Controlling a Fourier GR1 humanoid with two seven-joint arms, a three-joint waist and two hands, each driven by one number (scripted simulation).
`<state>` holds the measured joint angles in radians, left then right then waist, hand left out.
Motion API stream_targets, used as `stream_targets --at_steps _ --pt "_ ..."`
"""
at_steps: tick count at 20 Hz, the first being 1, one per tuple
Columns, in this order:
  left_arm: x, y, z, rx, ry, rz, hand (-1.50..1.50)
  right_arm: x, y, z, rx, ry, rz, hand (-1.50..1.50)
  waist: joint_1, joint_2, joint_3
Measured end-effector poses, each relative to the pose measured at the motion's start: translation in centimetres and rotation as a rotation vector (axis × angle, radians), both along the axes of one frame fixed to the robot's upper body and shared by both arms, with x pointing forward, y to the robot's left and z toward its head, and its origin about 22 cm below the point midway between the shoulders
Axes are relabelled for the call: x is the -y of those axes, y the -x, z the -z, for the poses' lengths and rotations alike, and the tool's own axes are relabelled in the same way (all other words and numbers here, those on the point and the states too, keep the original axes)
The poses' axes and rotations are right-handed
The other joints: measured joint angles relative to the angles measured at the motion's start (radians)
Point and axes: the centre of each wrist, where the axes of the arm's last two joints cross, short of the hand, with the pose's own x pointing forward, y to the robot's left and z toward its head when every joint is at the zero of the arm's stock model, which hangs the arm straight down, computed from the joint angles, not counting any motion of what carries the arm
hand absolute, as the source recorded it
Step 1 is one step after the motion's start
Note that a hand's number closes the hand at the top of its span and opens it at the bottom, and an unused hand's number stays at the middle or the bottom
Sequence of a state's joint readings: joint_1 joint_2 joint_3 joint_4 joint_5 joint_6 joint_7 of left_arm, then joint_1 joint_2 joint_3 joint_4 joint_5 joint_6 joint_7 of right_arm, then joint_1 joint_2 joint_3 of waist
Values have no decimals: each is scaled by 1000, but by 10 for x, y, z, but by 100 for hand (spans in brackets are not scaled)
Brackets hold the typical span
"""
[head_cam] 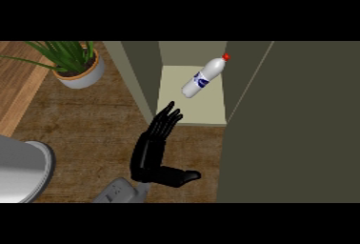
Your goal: Pick up the bottled water, place it into the cabinet and close the cabinet
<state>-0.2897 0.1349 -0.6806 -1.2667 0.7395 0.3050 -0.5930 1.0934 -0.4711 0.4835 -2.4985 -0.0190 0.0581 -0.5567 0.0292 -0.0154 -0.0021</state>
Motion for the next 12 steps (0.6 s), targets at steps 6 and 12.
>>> stream_targets --at_steps 6,12 --pt "-55 50 5 1 13 -39 -150 3 0 0 -33 43 -159 150 14 1 -1" --pt "-104 76 2 38 -4 -38 -150 8 -9 -4 -8 117 -353 150 27 -1 -5"
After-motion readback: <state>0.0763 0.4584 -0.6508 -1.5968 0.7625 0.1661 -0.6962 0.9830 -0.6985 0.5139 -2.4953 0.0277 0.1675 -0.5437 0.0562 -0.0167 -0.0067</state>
